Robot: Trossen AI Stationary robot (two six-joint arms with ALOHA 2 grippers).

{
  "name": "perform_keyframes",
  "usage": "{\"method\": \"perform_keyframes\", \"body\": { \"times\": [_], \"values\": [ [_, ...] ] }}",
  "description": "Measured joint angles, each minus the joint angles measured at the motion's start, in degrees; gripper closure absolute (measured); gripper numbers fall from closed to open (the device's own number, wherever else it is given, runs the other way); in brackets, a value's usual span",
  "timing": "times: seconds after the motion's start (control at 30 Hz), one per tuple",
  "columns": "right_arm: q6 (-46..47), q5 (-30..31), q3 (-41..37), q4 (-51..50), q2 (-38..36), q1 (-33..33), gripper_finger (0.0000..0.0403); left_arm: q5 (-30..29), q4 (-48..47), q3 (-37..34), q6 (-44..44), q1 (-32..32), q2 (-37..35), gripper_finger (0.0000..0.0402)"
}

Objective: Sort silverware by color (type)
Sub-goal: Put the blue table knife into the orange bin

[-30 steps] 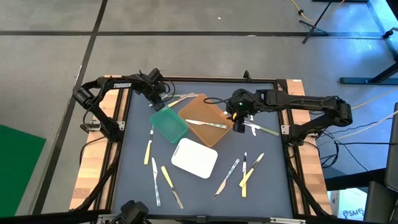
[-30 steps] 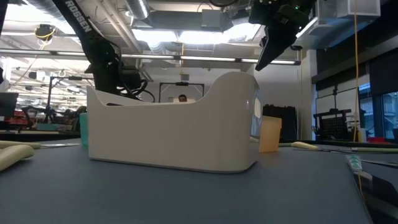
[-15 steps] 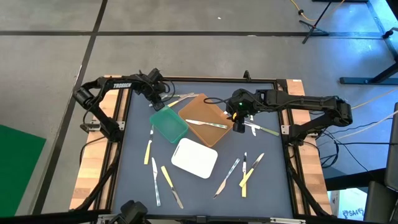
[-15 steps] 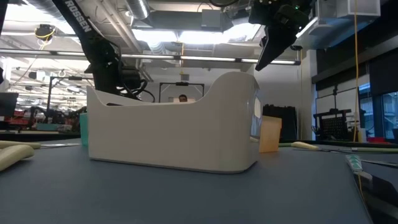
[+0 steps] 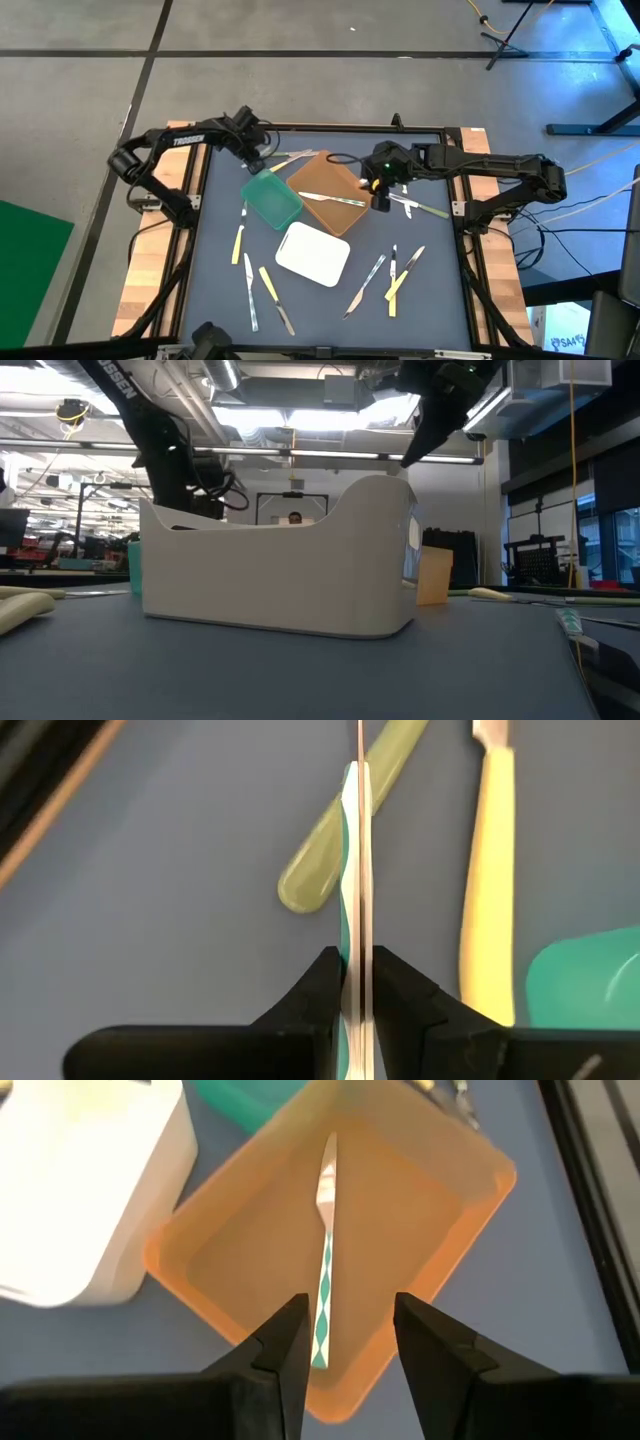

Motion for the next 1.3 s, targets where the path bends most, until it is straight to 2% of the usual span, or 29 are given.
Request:
{"method": "perform_keyframes", "body": {
  "times": [0.13, 0.4, 0.63, 0.8, 1.0, 1.3],
  "values": [
    [0.00, 0.00, 0.00, 2.73, 0.00, 0.00, 0.0267, 1.19, 2.13, 0.02, -1.89, 0.00, -0.89, 0.0368],
    [-0.02, 1.66, 0.00, 5.80, 0.00, 0.00, 0.0267, 10.07, 11.24, 0.09, -6.88, -0.07, -0.97, 0.0368],
    [0.64, 5.70, 0.00, 6.28, 0.02, 0.00, 0.0267, 15.51, 18.77, 0.11, -12.02, -0.30, -0.99, 0.0368],
    [1.57, 10.96, 0.00, 9.76, 0.02, -0.02, 0.0267, 18.11, 25.30, 0.13, -15.88, -1.99, -0.99, 0.0368],
    [1.59, 16.34, 0.00, 16.06, 0.02, -0.02, 0.0267, 19.70, 35.76, 0.13, -19.82, -6.00, -1.03, 0.0368],
    [1.56, 18.19, 0.00, 25.56, 0.02, -0.02, 0.0267, 19.40, 49.87, 0.17, -23.79, -13.48, -1.06, 0.0368]
  ]
}}
